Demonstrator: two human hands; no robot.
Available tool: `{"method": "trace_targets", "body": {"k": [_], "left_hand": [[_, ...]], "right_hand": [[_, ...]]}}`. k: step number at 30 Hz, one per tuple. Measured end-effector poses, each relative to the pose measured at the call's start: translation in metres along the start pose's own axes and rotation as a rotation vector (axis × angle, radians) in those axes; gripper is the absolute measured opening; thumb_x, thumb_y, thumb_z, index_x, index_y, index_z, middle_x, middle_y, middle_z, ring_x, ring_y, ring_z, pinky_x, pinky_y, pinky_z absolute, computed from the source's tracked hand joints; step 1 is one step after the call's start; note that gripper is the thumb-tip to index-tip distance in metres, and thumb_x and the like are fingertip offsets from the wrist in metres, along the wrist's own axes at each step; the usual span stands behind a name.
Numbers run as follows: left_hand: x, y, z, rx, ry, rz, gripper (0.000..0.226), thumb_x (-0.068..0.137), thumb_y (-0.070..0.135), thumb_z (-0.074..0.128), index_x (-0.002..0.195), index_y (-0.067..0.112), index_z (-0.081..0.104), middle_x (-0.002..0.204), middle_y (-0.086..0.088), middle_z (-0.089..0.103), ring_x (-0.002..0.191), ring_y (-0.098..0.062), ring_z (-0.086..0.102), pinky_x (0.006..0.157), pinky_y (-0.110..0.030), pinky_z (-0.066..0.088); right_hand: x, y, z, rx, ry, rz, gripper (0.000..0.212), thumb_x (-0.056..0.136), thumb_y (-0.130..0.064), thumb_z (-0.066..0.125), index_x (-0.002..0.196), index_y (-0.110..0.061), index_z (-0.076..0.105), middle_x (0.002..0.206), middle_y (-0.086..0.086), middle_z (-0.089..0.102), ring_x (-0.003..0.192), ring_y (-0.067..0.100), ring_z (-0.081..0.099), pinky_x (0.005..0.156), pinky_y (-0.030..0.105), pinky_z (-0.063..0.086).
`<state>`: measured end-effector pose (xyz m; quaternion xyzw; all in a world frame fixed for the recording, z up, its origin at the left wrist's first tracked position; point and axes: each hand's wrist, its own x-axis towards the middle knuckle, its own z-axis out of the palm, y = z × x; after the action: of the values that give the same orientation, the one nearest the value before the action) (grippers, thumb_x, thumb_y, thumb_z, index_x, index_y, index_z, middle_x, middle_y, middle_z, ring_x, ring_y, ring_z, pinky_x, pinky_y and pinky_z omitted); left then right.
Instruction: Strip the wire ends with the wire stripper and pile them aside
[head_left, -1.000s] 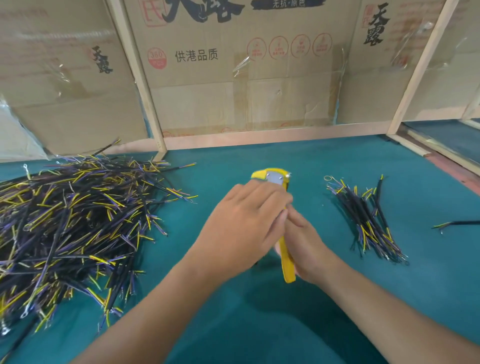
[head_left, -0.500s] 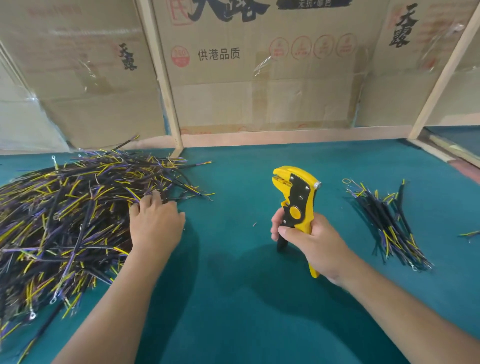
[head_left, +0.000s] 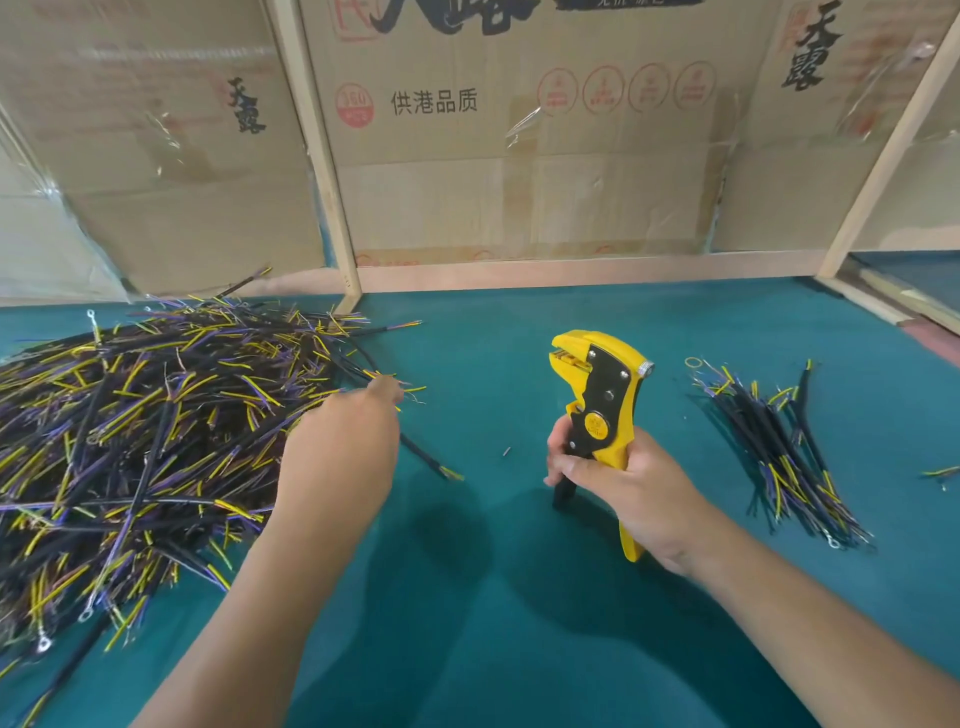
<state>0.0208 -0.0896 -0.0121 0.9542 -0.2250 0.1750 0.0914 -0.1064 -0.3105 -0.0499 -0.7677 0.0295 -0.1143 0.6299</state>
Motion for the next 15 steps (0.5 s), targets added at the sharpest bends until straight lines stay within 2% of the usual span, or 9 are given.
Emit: {"method": "trace_targets", "body": {"k": [2, 4, 6, 7, 9, 12, 15], "left_hand": [[0.000, -0.002, 0.005, -0.084, -0.129, 0.100, 0.042, 0.094, 0.004, 0.050, 0.127, 0.029, 0.052, 0.122, 0.002, 0.064, 0.111, -0.028, 0.060, 0.085, -0.041, 0.050], [-0.002, -0.005, 0.012, -0.031, -0.337, 0.206, 0.067, 0.088, -0.004, 0.047, 0.143, 0.033, 0.042, 0.151, 0.012, 0.043, 0.135, -0.016, 0.044, 0.104, -0.039, 0.043], [-0.003, -0.007, 0.021, 0.047, -0.452, 0.251, 0.076, 0.085, -0.007, 0.042, 0.148, 0.034, 0.036, 0.160, 0.015, 0.030, 0.143, -0.014, 0.034, 0.111, -0.039, 0.037], [-0.004, -0.006, 0.024, 0.045, -0.464, 0.245, 0.072, 0.085, -0.007, 0.042, 0.145, 0.033, 0.041, 0.156, 0.012, 0.035, 0.140, -0.016, 0.038, 0.109, -0.040, 0.039], [-0.004, -0.001, 0.030, 0.022, -0.451, 0.232, 0.052, 0.087, -0.002, 0.045, 0.128, 0.028, 0.053, 0.133, 0.004, 0.054, 0.126, -0.021, 0.052, 0.100, -0.041, 0.046], [-0.008, 0.015, 0.034, 0.002, -0.410, 0.300, 0.027, 0.087, 0.002, 0.052, 0.105, 0.021, 0.058, 0.108, 0.001, 0.055, 0.109, -0.025, 0.058, 0.089, -0.042, 0.049], [-0.016, 0.031, 0.035, 0.025, -0.358, 0.416, 0.014, 0.094, 0.011, 0.053, 0.101, 0.023, 0.053, 0.106, 0.002, 0.053, 0.106, -0.022, 0.054, 0.082, -0.034, 0.044]], "right_hand": [[0.000, 0.000, -0.001, -0.005, 0.014, 0.009, 0.007, 0.088, -0.032, 0.062, 0.090, -0.028, 0.068, 0.086, 0.006, 0.069, 0.095, 0.034, 0.064, 0.102, 0.055, 0.049], [0.001, 0.001, -0.001, -0.002, 0.021, 0.017, 0.007, 0.087, -0.033, 0.063, 0.090, -0.028, 0.068, 0.086, 0.007, 0.070, 0.096, 0.031, 0.065, 0.103, 0.054, 0.048], [0.001, 0.000, -0.002, -0.004, 0.022, 0.014, 0.008, 0.086, -0.033, 0.063, 0.090, -0.029, 0.067, 0.085, 0.005, 0.070, 0.097, 0.031, 0.065, 0.104, 0.053, 0.047], [0.001, 0.000, -0.001, -0.007, 0.018, 0.010, 0.008, 0.086, -0.034, 0.062, 0.091, -0.029, 0.067, 0.085, 0.004, 0.070, 0.097, 0.031, 0.065, 0.103, 0.052, 0.048], [0.001, 0.000, -0.001, -0.001, 0.002, 0.004, 0.008, 0.086, -0.034, 0.062, 0.090, -0.031, 0.068, 0.085, 0.002, 0.070, 0.097, 0.031, 0.064, 0.102, 0.051, 0.049], [0.002, 0.000, -0.002, 0.025, 0.001, -0.003, 0.007, 0.086, -0.032, 0.063, 0.090, -0.032, 0.068, 0.085, 0.002, 0.069, 0.097, 0.034, 0.064, 0.102, 0.051, 0.049], [0.002, 0.002, -0.004, 0.060, 0.033, -0.016, 0.005, 0.087, -0.030, 0.064, 0.091, -0.029, 0.068, 0.083, 0.006, 0.070, 0.095, 0.036, 0.064, 0.103, 0.056, 0.047]]}}
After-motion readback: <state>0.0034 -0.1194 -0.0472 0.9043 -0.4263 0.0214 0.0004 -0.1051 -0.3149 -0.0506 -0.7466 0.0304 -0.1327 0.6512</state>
